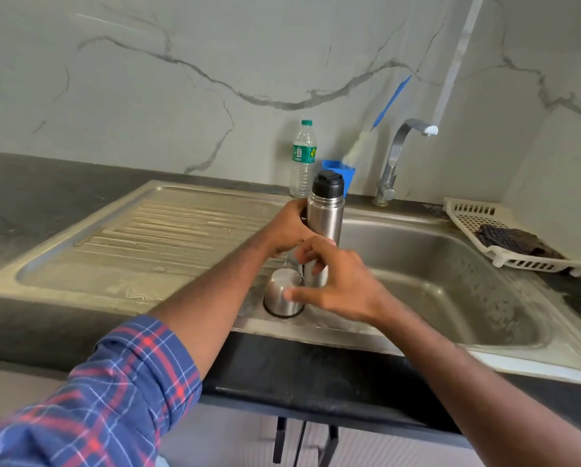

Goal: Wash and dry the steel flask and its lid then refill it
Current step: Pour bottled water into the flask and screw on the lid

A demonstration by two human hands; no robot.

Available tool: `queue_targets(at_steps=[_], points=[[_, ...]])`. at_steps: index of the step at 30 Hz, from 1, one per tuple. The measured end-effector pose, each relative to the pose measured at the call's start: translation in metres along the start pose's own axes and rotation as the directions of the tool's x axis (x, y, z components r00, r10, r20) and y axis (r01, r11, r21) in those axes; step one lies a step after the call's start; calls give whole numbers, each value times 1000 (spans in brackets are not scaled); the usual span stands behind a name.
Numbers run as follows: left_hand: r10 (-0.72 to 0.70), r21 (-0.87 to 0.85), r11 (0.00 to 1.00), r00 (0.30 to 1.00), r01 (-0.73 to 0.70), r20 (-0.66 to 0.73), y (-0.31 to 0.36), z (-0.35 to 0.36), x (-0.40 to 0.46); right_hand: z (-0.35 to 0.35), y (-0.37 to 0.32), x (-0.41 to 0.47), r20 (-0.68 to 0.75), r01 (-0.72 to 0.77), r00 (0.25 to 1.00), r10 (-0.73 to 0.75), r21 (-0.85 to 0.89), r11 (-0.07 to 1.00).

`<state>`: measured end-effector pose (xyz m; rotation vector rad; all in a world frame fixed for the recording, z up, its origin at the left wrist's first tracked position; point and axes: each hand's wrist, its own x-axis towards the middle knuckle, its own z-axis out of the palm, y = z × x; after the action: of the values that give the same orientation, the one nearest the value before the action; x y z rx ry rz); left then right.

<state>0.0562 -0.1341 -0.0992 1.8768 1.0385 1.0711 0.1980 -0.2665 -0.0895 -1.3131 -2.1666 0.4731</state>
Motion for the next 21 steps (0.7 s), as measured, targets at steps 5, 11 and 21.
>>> queue_targets(at_steps=[5,11,21], points=[[-9,17,1000,1000,8,29,6,-2,-2,16,-2,5,84,53,995,-51,-24,998],[89,1,996,996,-89,8,2,8,-1,-19,15,9,-241,83,970,-19,259,962],[7,35,999,996,-10,87,-13,41,13,-97,62,53,-556,289,827,83,546,786]])
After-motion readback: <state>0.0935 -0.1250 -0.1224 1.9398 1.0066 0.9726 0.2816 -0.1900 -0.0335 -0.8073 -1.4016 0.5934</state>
